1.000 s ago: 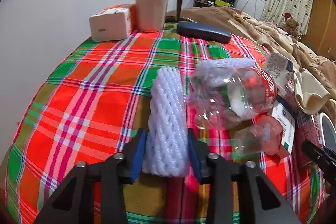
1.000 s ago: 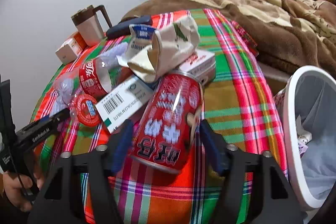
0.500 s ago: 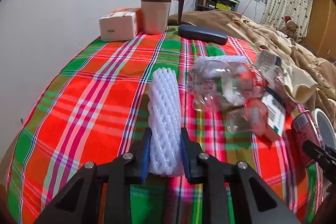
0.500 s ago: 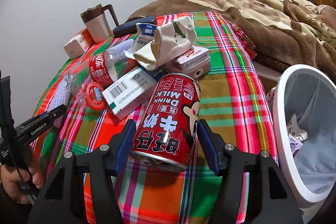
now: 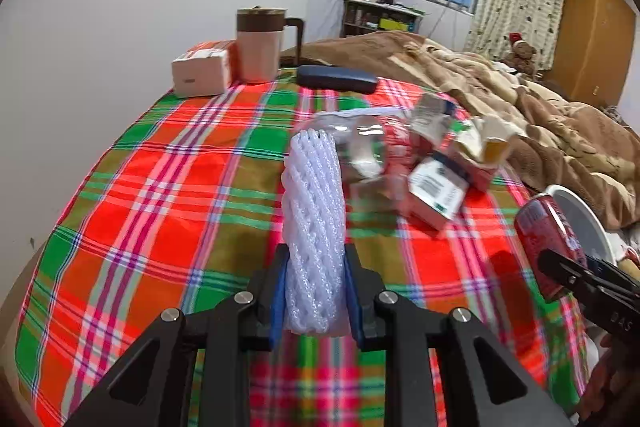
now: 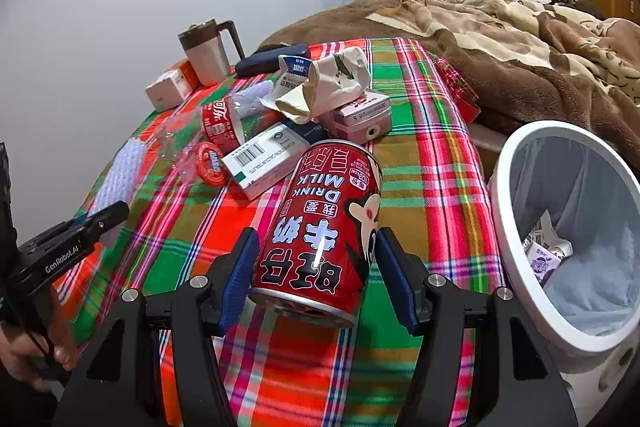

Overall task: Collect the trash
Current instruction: 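Grasp the red milk can with the right gripper while the left gripper grasps the white foam net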

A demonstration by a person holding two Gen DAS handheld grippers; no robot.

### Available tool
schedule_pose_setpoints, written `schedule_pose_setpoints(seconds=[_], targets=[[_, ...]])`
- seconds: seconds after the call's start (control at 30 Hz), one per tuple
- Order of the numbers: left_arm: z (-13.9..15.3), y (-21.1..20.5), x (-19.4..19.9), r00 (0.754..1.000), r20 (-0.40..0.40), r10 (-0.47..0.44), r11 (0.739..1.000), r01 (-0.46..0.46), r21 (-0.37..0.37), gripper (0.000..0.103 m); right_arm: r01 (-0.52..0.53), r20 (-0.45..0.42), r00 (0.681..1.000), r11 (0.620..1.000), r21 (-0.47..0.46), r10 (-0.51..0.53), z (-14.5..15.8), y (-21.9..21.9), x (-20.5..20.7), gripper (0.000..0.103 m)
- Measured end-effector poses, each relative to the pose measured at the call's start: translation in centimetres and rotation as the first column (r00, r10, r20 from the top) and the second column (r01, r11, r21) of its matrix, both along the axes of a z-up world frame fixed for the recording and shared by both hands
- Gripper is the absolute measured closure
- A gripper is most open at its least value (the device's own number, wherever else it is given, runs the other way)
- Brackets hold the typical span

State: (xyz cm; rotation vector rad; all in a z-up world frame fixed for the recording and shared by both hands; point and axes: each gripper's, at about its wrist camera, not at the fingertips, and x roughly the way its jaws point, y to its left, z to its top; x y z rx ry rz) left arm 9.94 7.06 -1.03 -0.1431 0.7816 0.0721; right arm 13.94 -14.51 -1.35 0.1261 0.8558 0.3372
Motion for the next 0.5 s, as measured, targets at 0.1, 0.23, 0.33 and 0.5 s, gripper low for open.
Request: schedule_pose_setpoints(seconds=[0.1,0.23,0.33,0.5], targets=[[0.3,-1.3,-0.8,0.999,0.010,-0.038,0.999,0.038,-0.006,0.077,-0.001,0.009,1.000,1.000,0.013,0.001,0.2,-0.6,-0.8,0.042],[0.4,-2.9,-1.0,0.997,0.012,-0.078,0.997,0.078,-0.014,0.077,0.001,0.009,1.000,1.000,0.021,-0.001,0.1,-1.2,-1.4,0.042],[0.3,-3.8,-0.9,0.995,0.007,-0.097,0.995,0.097,-0.014,0.077,0.008,0.005,1.000,1.000,0.023,-0.009,0.0,-1.7,-1.6,0.042],[0.5,-5.3,-0.7,0.993,0.006,-0.121,0.993,0.121,-0.007,0.077,0.022,0.013,1.000,0.999,0.030,-0.022,0.3,-2.5,-1.9,0.042]])
